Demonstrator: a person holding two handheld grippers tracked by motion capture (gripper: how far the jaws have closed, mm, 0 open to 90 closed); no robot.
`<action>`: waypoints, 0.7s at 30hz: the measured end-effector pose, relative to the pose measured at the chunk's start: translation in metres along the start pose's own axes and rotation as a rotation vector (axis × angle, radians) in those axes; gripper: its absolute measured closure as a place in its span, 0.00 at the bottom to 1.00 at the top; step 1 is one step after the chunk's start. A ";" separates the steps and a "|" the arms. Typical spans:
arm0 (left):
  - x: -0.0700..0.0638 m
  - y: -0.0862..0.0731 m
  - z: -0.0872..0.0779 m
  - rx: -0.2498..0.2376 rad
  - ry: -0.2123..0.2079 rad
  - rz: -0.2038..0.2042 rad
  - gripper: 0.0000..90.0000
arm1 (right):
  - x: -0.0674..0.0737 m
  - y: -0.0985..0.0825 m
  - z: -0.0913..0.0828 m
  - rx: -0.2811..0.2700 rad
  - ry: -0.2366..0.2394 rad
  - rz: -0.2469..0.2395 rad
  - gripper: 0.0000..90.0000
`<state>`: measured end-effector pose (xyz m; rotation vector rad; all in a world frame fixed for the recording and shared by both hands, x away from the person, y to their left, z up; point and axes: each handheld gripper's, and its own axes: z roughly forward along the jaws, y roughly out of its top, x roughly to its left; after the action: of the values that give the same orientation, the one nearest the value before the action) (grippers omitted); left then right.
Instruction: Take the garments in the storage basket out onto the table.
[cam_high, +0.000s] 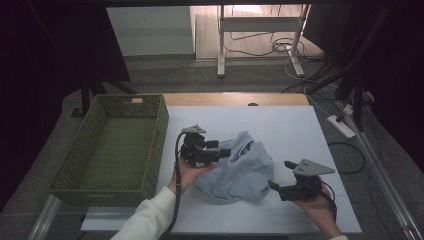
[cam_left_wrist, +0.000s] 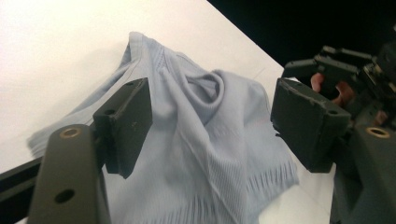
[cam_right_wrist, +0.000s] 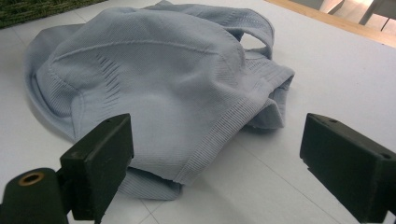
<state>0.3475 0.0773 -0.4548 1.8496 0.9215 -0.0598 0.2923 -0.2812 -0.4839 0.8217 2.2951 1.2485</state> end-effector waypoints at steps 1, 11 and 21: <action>-0.001 -0.002 -0.003 -0.004 -0.001 0.004 0.32 | 0.000 0.000 0.000 0.000 0.000 0.000 0.11; -0.002 -0.020 -0.024 -0.014 0.016 0.027 0.34 | 0.001 0.001 0.001 0.004 0.003 -0.004 0.11; 0.004 -0.042 -0.040 -0.001 0.023 -0.005 0.34 | 0.001 0.001 0.002 0.005 0.004 -0.004 0.11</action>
<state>0.3102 0.1197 -0.4700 1.8504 0.9421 -0.0411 0.2924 -0.2789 -0.4842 0.8171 2.3031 1.2441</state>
